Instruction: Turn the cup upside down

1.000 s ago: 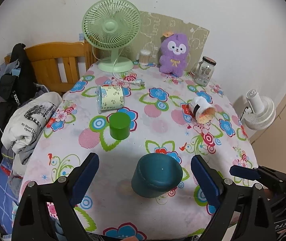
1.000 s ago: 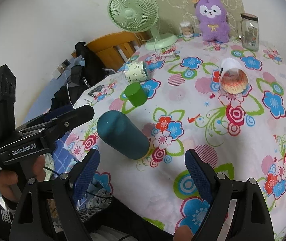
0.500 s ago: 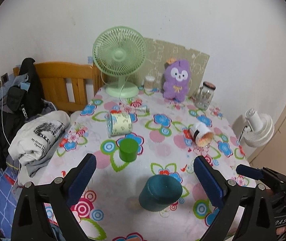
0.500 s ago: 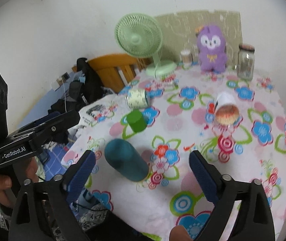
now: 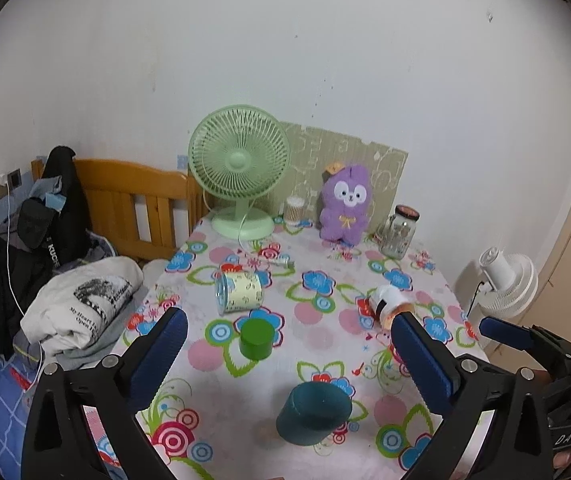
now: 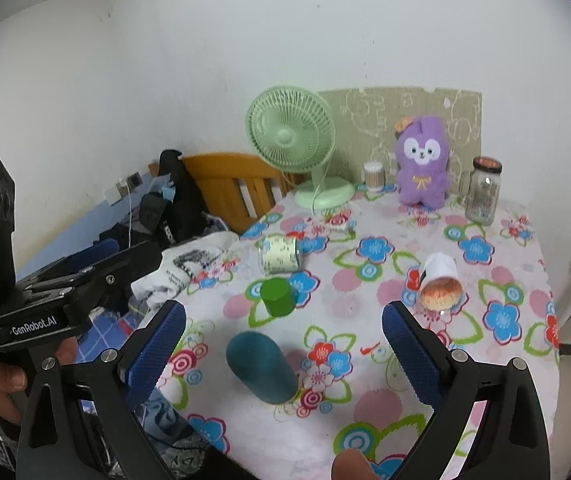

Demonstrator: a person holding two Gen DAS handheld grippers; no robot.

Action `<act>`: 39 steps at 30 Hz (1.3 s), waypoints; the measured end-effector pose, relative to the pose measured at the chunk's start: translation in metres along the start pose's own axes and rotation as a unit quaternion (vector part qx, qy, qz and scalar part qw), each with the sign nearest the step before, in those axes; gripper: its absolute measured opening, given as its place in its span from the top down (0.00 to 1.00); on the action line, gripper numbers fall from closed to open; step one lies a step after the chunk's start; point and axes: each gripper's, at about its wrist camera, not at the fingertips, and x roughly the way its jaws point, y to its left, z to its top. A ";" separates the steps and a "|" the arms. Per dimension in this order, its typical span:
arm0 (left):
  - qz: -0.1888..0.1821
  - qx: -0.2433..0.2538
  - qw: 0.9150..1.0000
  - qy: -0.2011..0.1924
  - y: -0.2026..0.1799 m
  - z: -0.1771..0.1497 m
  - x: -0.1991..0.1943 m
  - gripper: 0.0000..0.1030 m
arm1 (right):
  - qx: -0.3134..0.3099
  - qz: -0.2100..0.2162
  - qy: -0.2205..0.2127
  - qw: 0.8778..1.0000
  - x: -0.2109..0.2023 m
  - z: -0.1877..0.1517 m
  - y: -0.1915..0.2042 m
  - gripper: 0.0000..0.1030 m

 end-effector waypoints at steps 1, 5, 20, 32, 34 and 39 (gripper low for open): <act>-0.001 0.000 1.000 -0.006 0.000 0.001 -0.003 0.00 | -0.002 -0.002 -0.009 1.000 -0.003 0.002 0.002 0.01; -0.004 0.003 1.000 -0.026 -0.001 0.006 -0.010 0.00 | -0.017 -0.010 -0.043 0.999 -0.015 0.009 0.010 0.00; 0.013 0.020 0.994 -0.109 -0.002 0.016 -0.037 0.00 | -0.049 -0.032 -0.125 0.990 -0.044 0.021 0.027 0.00; 0.005 0.019 0.994 -0.105 -0.002 0.015 -0.035 0.00 | -0.051 -0.031 -0.117 0.991 -0.042 0.020 0.030 0.00; 0.007 0.019 0.994 -0.104 -0.003 0.015 -0.035 0.00 | -0.050 -0.030 -0.113 0.992 -0.041 0.018 0.030 0.00; 0.007 0.020 0.996 -0.087 -0.004 0.013 -0.029 0.00 | -0.050 -0.034 -0.102 0.993 -0.035 0.015 0.029 0.00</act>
